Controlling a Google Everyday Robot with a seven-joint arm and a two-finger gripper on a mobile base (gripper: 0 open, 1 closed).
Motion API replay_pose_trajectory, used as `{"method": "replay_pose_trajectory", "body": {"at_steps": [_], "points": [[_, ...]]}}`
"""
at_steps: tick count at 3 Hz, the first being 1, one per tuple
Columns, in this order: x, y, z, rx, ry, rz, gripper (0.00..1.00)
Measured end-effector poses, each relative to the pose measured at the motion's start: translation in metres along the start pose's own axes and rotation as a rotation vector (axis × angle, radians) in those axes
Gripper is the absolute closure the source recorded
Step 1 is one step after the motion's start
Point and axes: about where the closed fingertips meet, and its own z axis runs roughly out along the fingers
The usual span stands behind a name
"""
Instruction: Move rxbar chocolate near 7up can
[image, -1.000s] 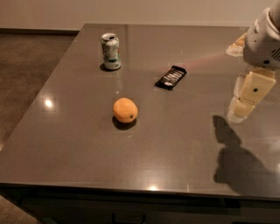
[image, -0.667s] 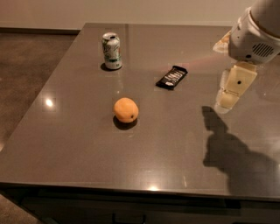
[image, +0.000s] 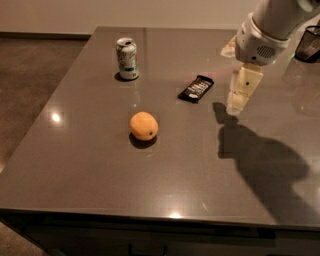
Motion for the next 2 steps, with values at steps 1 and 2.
{"method": "replay_pose_trajectory", "body": {"at_steps": [1, 2], "points": [[-0.007, -0.024, 0.025, -0.035, 0.002, -0.074, 0.00], [-0.016, -0.041, 0.050, -0.076, 0.011, -0.158, 0.00]]}}
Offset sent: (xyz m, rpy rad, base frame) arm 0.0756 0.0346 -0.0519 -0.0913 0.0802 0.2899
